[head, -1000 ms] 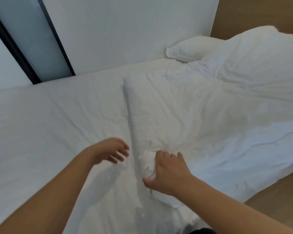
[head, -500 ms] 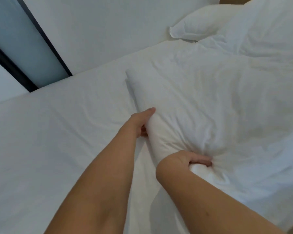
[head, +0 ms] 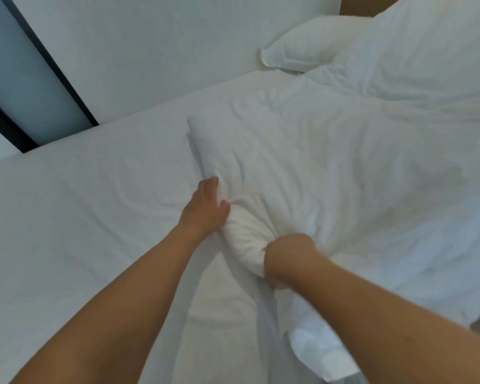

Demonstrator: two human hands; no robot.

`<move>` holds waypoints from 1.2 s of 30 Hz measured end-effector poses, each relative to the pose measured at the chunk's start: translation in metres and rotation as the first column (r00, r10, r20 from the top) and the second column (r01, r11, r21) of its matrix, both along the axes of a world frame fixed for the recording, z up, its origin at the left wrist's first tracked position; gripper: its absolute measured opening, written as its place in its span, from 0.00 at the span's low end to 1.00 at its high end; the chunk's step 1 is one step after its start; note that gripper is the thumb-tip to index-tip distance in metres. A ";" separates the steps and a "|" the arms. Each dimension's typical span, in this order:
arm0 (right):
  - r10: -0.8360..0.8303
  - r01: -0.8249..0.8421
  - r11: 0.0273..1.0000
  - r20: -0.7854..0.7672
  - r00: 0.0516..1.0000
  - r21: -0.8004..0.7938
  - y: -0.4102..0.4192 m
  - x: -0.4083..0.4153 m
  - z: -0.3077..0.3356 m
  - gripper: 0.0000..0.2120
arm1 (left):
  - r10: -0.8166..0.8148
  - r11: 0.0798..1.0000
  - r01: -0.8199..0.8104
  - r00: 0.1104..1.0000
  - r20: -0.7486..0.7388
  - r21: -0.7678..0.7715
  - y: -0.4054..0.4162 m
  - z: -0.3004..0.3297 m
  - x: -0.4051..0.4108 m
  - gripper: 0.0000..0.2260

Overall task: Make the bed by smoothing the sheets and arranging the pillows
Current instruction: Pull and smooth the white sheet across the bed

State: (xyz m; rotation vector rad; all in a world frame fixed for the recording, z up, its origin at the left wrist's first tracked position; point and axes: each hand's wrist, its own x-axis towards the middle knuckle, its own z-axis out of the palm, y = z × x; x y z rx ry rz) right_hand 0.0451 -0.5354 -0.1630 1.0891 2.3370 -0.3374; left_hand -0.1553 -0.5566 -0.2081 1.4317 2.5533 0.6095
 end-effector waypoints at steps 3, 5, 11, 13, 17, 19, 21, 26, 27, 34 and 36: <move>-0.022 0.020 0.989 -0.011 1.000 -0.146 0.041 0.037 0.045 0.21 | -0.179 0.984 0.171 0.970 -0.165 -0.057 -0.015 0.003 -0.011 0.37; -0.166 0.144 0.959 -0.071 0.984 -0.243 0.066 0.059 0.066 0.16 | -0.283 0.954 0.238 0.914 -0.292 -0.181 -0.009 0.008 -0.015 0.45; -0.174 0.186 0.923 0.064 0.983 -0.338 0.076 0.048 0.075 0.08 | -0.255 0.958 0.118 0.765 -0.591 -0.260 0.041 0.008 -0.031 0.47; -0.023 0.081 0.941 0.176 0.984 -0.328 0.066 0.027 0.071 0.10 | -0.285 0.945 0.102 0.728 -0.624 -0.312 0.061 0.003 -0.037 0.42; 0.003 0.029 0.993 0.281 0.960 -0.111 0.049 -0.032 0.016 0.32 | -0.390 0.918 0.187 0.593 -0.704 -0.350 0.089 -0.023 -0.046 0.35; -0.208 0.231 0.971 0.257 0.944 -0.065 0.042 -0.060 -0.029 0.38 | -0.424 0.905 0.283 0.532 -0.733 -0.318 0.094 -0.029 -0.058 0.32; -0.382 0.391 0.920 0.132 0.915 -0.043 0.033 -0.072 -0.058 0.37 | -0.444 0.886 0.357 0.464 -0.767 -0.296 0.098 -0.029 -0.071 0.30; -0.393 0.390 0.920 0.067 0.917 0.050 0.032 -0.066 -0.067 0.28 | -0.460 0.870 0.378 0.391 -0.797 -0.317 0.112 -0.026 -0.082 0.22; -0.385 0.384 0.923 0.091 0.919 0.022 0.034 -0.065 -0.063 0.25 | -0.493 0.853 0.395 0.399 -0.773 -0.340 0.114 -0.022 -0.077 0.18; -0.348 0.333 0.931 -0.093 0.933 -0.146 0.062 0.052 0.067 0.16 | -0.533 0.831 0.305 0.672 -0.513 -0.465 0.130 0.120 0.008 0.08; -0.367 0.363 0.930 -0.083 0.926 -0.064 0.082 0.084 0.146 0.17 | -0.509 0.840 0.301 0.725 -0.464 -0.452 0.128 0.182 0.036 0.11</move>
